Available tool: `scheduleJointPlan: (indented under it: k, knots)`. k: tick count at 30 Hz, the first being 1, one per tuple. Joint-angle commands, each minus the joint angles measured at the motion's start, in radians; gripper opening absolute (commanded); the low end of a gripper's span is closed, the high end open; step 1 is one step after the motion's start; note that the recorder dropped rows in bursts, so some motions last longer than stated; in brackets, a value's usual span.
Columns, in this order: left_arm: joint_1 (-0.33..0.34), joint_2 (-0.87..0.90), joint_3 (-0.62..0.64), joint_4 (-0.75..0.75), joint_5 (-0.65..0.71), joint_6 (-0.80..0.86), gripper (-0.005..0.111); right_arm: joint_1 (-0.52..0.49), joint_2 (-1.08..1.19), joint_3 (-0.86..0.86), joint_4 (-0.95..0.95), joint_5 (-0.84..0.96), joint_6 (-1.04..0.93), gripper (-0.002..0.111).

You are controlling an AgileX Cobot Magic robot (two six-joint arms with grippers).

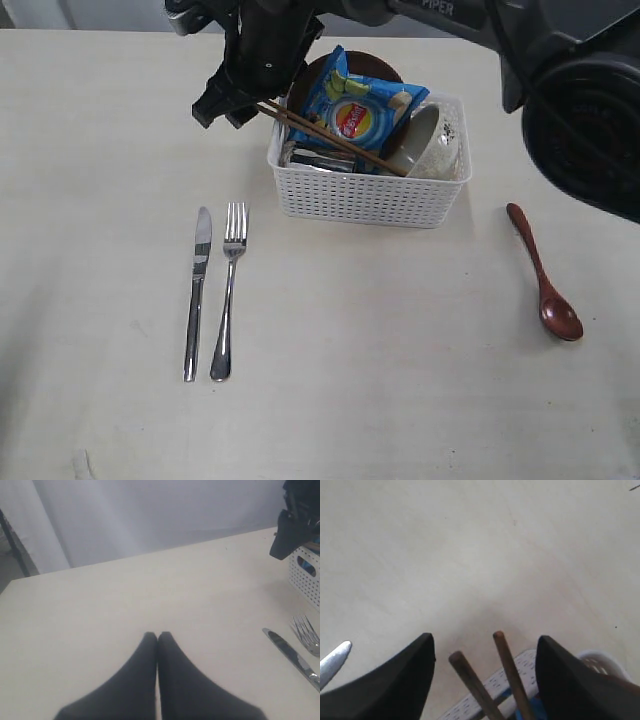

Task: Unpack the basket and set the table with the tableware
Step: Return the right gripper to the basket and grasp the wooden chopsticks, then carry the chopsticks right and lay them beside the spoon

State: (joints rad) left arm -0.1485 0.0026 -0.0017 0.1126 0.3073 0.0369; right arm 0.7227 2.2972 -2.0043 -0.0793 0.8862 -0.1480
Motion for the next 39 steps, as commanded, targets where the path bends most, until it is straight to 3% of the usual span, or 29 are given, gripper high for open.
scheduleJointPlan:
  k: [1,5,16,27,35,39]
  knots:
    - [0.005,-0.003,0.002,-0.009,-0.008,-0.003,0.000,0.002,0.005,-0.007,-0.019,0.013,-0.020,0.044]
    - [0.005,-0.003,0.002,-0.009,-0.008,-0.003,0.000,0.010,-0.011,-0.007,-0.019,0.016,-0.047,0.000]
    - [0.005,-0.003,0.002,-0.009,-0.008,-0.003,0.000,0.017,-0.117,-0.034,-0.029,0.002,-0.076,0.000]
    - [0.005,-0.003,0.002,-0.009,-0.008,-0.003,0.000,0.017,-0.129,-0.260,-0.104,0.168,-0.076,0.000]
    - [0.005,-0.003,0.002,-0.009,-0.008,-0.003,0.000,-0.030,-0.132,-0.367,-0.225,0.335,0.083,0.000]
    - [0.005,-0.003,0.002,-0.009,-0.008,-0.003,0.000,-0.084,-0.137,-0.361,-0.237,0.335,0.155,0.000]
